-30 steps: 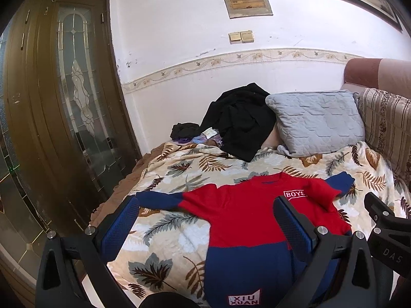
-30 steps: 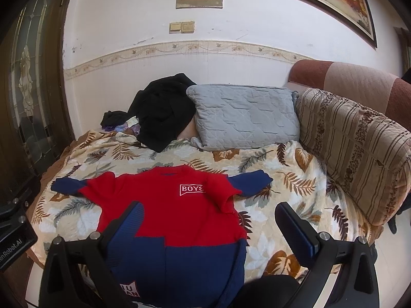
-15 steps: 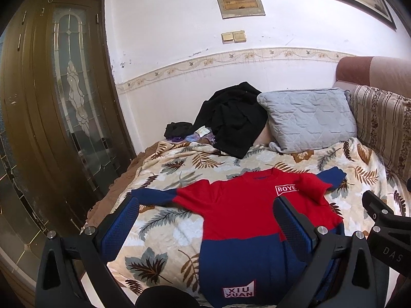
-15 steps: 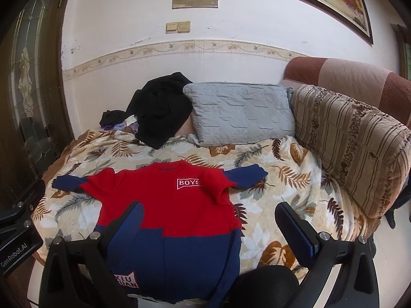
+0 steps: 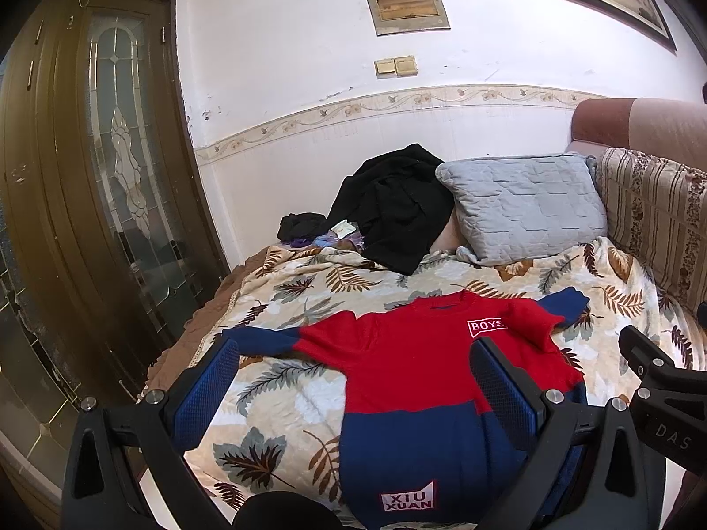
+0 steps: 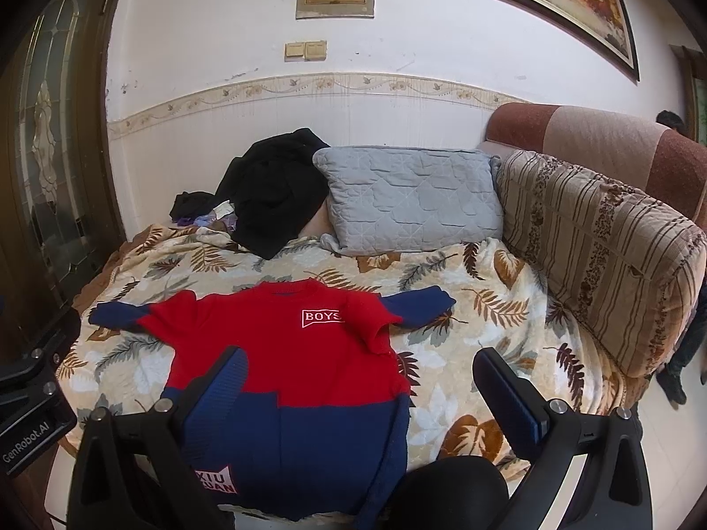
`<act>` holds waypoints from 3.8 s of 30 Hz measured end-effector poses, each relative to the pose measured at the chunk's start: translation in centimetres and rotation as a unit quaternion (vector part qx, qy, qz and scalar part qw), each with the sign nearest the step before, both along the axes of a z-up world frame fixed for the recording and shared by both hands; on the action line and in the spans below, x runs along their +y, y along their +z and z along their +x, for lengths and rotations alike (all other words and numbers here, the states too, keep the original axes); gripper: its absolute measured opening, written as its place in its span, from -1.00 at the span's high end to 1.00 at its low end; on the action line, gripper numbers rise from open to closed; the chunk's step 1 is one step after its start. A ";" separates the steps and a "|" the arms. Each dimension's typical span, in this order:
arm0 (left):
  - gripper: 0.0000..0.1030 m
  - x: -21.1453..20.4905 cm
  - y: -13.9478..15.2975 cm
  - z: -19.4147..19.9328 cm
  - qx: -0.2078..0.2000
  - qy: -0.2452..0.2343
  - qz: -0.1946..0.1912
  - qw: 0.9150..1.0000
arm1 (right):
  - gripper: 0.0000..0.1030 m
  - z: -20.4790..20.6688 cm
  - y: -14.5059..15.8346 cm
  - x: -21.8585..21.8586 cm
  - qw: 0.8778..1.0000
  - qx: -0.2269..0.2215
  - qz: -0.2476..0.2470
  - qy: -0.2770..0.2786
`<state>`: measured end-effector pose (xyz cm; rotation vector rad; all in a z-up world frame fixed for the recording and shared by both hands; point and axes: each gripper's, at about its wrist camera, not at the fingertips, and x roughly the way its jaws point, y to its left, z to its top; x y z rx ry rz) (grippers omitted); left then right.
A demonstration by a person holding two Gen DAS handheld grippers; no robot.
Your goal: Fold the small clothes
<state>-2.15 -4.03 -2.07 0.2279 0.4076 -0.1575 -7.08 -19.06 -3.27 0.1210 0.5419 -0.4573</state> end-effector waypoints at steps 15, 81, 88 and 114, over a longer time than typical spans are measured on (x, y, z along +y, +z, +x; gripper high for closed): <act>-1.00 -0.1 -0.1 -0.1 0.000 -0.001 0.001 1.000 | -1.00 0.3 -0.2 -0.2 1.000 0.005 0.003 0.002; -1.00 3.5 -16.7 29.7 0.128 0.144 -0.020 0.981 | 0.69 31.2 -15.9 -21.2 0.910 -0.023 0.404 0.090; -1.00 9.2 -16.1 29.9 0.106 0.212 -0.029 0.971 | 0.60 35.4 -17.6 -5.8 0.890 0.056 0.391 0.230; -0.38 26.7 -22.1 37.9 0.244 0.274 -0.359 0.858 | 0.39 32.5 -21.3 -8.1 0.923 0.113 0.304 0.206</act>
